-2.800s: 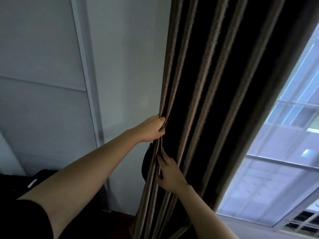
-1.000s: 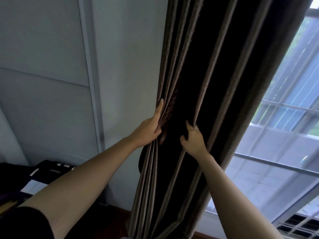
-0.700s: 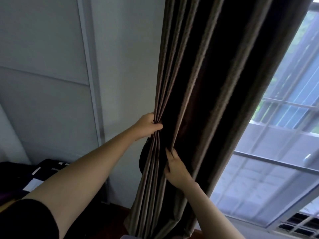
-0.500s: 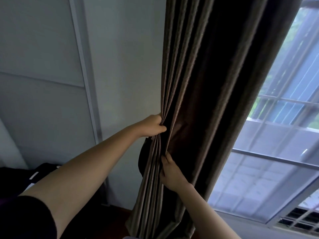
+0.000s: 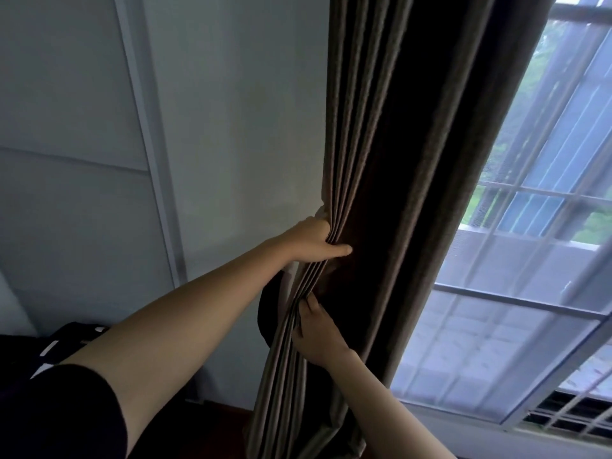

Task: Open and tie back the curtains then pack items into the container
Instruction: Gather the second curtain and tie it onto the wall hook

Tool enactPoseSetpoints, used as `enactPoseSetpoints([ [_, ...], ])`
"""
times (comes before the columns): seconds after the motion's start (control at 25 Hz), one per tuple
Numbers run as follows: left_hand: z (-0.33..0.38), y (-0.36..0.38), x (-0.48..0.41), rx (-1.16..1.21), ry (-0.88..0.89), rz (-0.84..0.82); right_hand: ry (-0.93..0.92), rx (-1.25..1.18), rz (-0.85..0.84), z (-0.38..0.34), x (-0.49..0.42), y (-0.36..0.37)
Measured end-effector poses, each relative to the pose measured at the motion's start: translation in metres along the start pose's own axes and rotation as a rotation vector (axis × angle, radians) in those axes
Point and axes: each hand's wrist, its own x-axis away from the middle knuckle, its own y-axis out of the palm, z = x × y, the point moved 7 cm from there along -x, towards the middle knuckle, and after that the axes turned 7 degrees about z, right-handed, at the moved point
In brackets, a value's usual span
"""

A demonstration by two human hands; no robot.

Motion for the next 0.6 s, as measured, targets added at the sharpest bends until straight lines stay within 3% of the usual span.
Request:
enactPoseSetpoints([
  [0.12,-0.009,0.0,-0.003,-0.052,-0.003,0.024,-0.055,0.12,-0.049,0.006,0.01,-0.005],
  [0.16,-0.016,0.0,-0.004,-0.035,-0.034,-0.001,-0.092,0.137,0.031,0.009,0.014,-0.017],
  [0.24,-0.025,-0.004,-0.003,-0.015,-0.049,-0.017,-0.097,0.09,0.461,0.013,0.028,-0.068],
  [0.32,-0.031,-0.007,-0.001,-0.007,-0.036,-0.024,0.028,-0.064,0.925,0.025,0.046,-0.126],
  [0.36,-0.031,-0.008,-0.001,0.003,-0.02,-0.025,0.077,-0.128,1.025,0.031,0.046,-0.149],
  [0.4,-0.03,-0.008,0.0,0.005,-0.021,-0.034,0.125,-0.17,1.019,0.037,0.038,-0.167],
  [0.48,-0.03,-0.007,0.001,0.008,-0.022,-0.045,0.198,-0.24,0.839,0.049,0.012,-0.185],
  [0.6,-0.028,-0.003,0.0,0.003,-0.013,-0.049,0.171,-0.241,0.637,0.072,-0.016,-0.172],
])
